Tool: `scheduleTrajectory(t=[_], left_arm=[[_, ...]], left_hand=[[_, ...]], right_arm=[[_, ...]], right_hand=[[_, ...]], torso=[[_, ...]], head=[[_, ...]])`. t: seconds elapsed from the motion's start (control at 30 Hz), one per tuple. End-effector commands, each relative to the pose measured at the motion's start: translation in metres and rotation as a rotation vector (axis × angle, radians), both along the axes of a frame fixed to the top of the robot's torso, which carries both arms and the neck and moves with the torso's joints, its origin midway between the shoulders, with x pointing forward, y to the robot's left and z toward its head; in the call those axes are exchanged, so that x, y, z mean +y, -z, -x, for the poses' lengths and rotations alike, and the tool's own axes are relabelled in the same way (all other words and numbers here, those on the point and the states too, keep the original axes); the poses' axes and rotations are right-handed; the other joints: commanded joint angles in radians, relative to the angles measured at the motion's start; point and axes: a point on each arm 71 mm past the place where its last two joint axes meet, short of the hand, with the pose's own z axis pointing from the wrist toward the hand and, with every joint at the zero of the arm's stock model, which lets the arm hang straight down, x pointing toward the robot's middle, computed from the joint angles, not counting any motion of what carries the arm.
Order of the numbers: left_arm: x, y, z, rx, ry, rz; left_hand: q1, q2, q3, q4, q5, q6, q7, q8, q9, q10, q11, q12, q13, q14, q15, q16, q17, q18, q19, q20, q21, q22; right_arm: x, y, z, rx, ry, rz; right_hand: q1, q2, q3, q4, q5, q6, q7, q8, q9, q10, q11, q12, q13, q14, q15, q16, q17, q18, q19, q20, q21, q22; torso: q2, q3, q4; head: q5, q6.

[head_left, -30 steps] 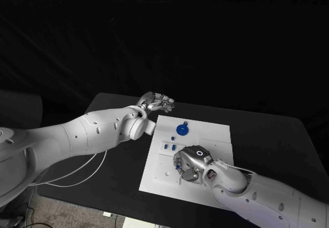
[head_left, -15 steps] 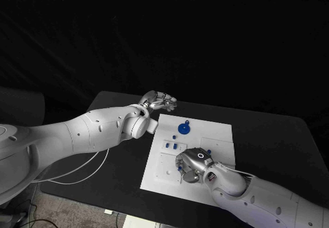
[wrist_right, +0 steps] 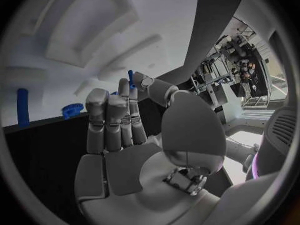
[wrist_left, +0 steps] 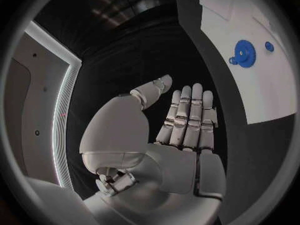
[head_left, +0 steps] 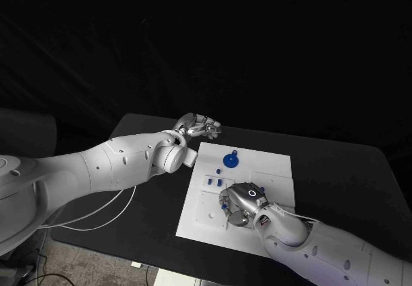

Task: Assemble the parts on the task board

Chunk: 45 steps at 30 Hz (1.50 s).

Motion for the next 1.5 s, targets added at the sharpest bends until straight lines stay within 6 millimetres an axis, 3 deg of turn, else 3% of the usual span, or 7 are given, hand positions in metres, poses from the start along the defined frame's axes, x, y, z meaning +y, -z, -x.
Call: scheduleTrajectory(t=[0.03,0.47,1.03,1.5], left_arm=[[-0.0026,-0.0014,0.0004,-0.008,0.009,0.012],[-0.0045,-0.0015,0.0005,-0.007,0.013,0.013],[-0.0054,-0.0014,0.0004,-0.006,0.016,0.014],[-0.0054,-0.0014,0.0005,-0.004,0.016,0.014]], left_hand=[[-0.005,0.009,-0.004,-0.005,0.003,-0.007,-0.001,0.004,-0.002,-0.007,0.002,0.002,-0.001,-0.003,0.001,-0.005,0.001,0.015,0.006,0.001,-0.004,0.002],[-0.005,0.009,-0.004,-0.005,0.003,-0.008,-0.001,0.005,-0.002,-0.008,0.002,0.002,-0.002,-0.003,0.001,-0.006,0.003,0.016,0.007,0.001,-0.005,0.002],[-0.005,0.008,-0.005,-0.006,0.003,-0.008,0.000,0.005,-0.002,-0.008,0.002,0.003,-0.003,-0.003,0.002,-0.008,0.005,0.016,0.007,0.002,-0.006,0.002],[-0.005,0.008,-0.005,-0.006,0.003,-0.009,0.000,0.005,-0.002,-0.008,0.002,0.003,-0.004,-0.004,0.002,-0.009,0.006,0.016,0.007,0.002,-0.007,0.003]], right_arm=[[0.0014,-0.0017,-0.0004,-0.026,0.012,-0.016],[0.0021,0.0038,-0.0060,-0.011,0.023,0.015],[0.0065,0.0051,-0.0068,-0.002,0.020,0.012],[0.0065,0.0072,-0.0069,0.015,0.022,0.026]], right_hand=[[0.006,0.005,0.006,-0.001,0.000,0.003,0.003,0.003,0.002,0.020,-0.004,-0.006,0.002,-0.006,-0.010,-0.006,0.000,0.070,-0.006,-0.011,0.007,0.024],[0.007,0.004,0.008,0.001,0.000,0.003,0.003,0.002,0.003,0.019,-0.004,-0.007,0.004,-0.006,-0.010,-0.006,0.000,0.070,-0.007,-0.012,0.009,0.023],[0.006,0.005,0.009,0.003,0.000,0.002,0.004,0.001,0.004,0.019,-0.003,-0.008,0.006,-0.007,-0.010,-0.007,0.000,0.070,-0.008,-0.013,0.011,0.023],[0.006,0.005,0.009,0.002,0.000,0.002,0.004,0.000,0.005,0.019,-0.003,-0.009,0.008,-0.007,-0.010,-0.007,0.000,0.070,-0.009,-0.013,0.012,0.023]], torso=[[0.001,0.0001,0.0002],[0.002,-0.0008,0.0003],[0.003,0.0016,-0.0008],[0.003,0.0007,-0.0005]], head=[[0.001,0.000],[0.002,-0.003],[0.003,-0.008],[0.003,-0.011]])
